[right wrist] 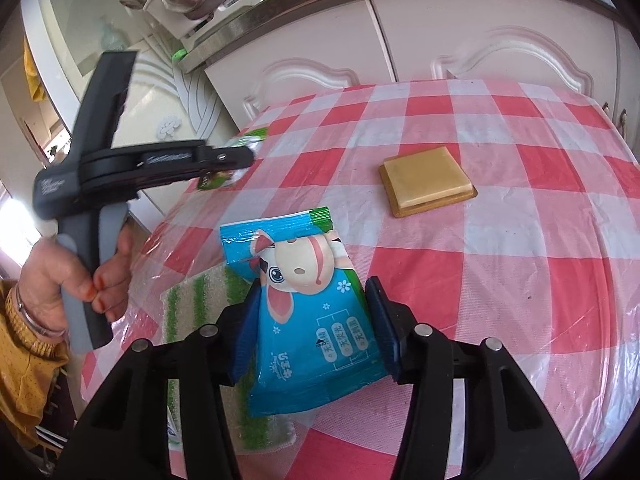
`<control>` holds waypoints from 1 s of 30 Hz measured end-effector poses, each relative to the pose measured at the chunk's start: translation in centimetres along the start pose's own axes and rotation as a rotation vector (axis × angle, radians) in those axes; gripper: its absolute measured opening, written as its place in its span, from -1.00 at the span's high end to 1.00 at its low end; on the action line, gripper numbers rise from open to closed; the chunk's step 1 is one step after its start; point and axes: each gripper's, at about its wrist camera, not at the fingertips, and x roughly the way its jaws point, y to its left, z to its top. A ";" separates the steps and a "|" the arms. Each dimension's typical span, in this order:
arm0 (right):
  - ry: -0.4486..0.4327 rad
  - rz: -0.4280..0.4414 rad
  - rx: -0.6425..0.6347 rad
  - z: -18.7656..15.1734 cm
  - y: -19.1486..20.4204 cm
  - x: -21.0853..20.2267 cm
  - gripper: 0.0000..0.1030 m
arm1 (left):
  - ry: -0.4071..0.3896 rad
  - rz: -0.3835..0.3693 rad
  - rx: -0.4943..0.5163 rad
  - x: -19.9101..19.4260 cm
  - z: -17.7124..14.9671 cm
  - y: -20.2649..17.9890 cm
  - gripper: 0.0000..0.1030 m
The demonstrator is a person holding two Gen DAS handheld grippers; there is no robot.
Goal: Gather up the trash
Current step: 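Carry the Green Peas packet and blue wipe pack with both grippers over the bucket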
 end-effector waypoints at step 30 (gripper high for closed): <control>-0.112 0.036 0.058 -1.2 1.8 -3.4 0.01 | -0.052 0.027 -0.140 -9.4 -11.1 7.0 0.25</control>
